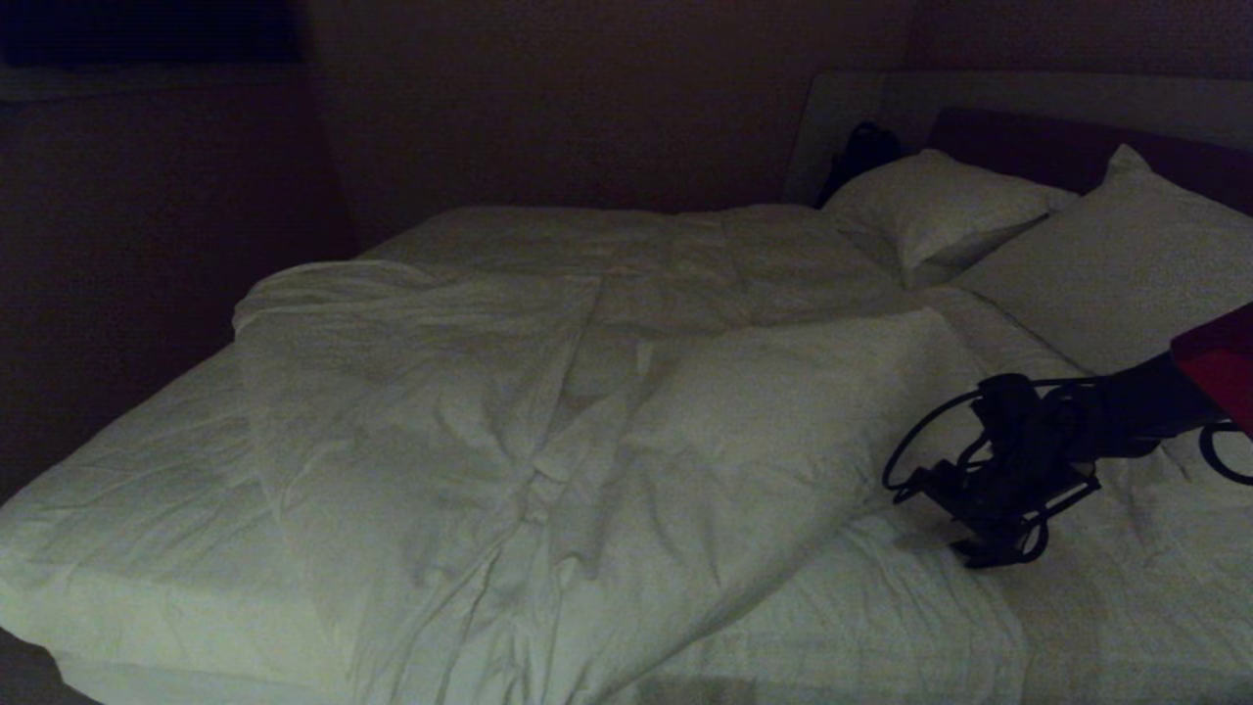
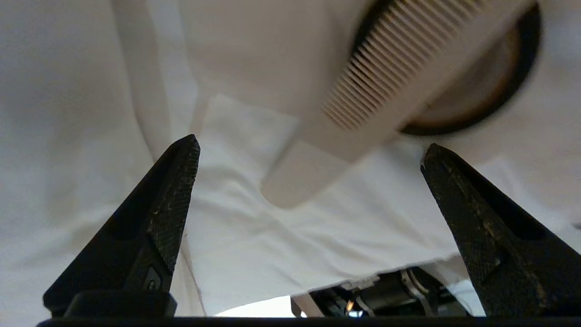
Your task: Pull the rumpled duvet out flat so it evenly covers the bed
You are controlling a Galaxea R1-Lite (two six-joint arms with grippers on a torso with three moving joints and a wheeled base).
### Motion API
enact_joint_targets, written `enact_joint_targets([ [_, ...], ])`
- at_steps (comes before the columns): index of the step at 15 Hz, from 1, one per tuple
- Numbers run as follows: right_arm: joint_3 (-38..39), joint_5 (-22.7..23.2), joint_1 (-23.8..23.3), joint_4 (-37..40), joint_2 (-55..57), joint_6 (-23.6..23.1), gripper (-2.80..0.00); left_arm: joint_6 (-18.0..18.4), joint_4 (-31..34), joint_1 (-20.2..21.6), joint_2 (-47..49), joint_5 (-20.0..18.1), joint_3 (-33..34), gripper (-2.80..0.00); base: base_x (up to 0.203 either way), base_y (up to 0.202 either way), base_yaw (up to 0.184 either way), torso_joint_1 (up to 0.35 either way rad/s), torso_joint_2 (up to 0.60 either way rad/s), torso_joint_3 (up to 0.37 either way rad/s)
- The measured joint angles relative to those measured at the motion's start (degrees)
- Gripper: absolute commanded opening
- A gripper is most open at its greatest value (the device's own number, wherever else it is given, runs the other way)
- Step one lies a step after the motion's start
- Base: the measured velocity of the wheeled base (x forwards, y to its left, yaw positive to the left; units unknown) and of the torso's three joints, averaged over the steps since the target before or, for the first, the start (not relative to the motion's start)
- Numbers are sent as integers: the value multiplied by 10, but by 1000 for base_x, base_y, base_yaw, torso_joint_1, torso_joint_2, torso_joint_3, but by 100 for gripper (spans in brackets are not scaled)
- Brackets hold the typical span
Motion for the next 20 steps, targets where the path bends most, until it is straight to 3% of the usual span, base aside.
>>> enact_joint_targets([
  [12, -33, -14, 2, 1, 37, 22, 0, 0, 0, 0, 0, 0, 0, -280, 0, 0, 0, 0, 0, 0],
  [20, -51, -74, 10, 35, 33, 70, 0, 0, 0, 0, 0, 0, 0, -280, 0, 0, 0, 0, 0, 0],
])
